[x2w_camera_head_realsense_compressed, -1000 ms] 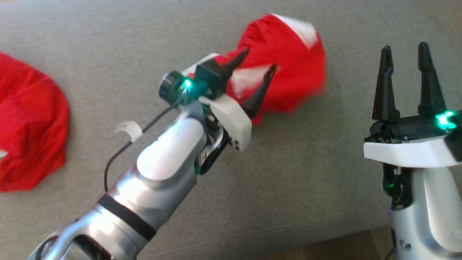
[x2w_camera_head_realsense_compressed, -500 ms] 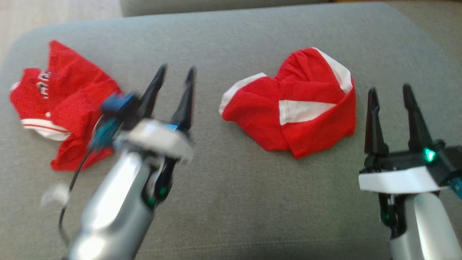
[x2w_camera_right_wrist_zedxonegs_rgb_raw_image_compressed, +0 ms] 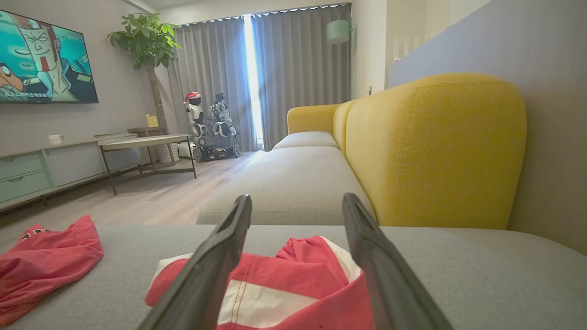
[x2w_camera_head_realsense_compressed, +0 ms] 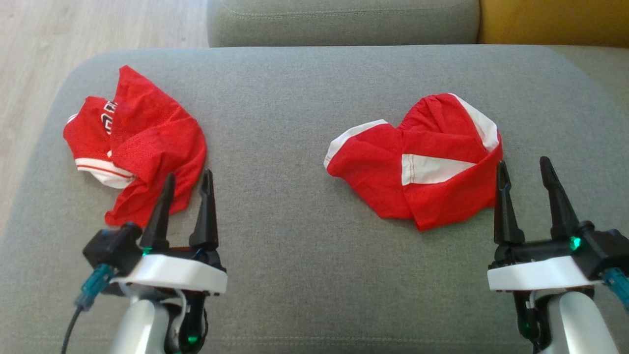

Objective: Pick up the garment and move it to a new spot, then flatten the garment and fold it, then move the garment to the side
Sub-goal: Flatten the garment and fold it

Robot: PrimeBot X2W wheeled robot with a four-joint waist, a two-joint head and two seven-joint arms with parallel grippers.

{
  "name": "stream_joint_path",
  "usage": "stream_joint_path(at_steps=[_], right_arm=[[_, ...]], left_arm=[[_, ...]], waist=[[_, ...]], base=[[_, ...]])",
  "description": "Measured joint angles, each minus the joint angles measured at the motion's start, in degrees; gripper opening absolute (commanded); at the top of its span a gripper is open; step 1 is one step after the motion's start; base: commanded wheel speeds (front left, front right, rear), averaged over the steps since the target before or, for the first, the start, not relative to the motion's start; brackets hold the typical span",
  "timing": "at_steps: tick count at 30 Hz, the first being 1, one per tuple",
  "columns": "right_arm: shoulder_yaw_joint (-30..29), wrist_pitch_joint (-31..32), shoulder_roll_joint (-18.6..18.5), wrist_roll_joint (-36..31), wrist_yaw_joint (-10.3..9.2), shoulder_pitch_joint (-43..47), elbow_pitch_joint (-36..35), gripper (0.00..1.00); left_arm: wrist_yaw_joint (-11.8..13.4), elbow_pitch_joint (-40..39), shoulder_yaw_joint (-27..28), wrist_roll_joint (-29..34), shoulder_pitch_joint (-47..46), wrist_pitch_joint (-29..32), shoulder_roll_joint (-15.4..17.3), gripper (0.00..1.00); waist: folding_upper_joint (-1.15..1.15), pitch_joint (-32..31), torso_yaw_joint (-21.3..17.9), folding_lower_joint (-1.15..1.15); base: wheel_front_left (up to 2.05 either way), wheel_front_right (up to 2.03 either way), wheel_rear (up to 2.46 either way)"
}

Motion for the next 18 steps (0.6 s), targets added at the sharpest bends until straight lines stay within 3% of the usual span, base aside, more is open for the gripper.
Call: stream_joint_path(at_steps=[5, 18], right_arm=[[1.0, 0.0, 0.0, -0.5, 0.00, 0.0, 0.3, 1.00], [3.6, 0.0, 0.0, -2.5, 0.00, -4.2, 6.5, 1.00]], left_arm=[[-1.5, -0.2, 1.9, 1.3, 0.0, 0.0, -0.5, 1.00], [-0.7, -0.9, 0.1, -1.2, -2.2, 0.0, -0.7, 1.00]], waist=[[0.00, 0.3, 0.5, 0.00], [0.00, 4.7, 2.3, 0.00]], base=[[0.00, 0.00, 0.00], [0.00, 0.00, 0.00]])
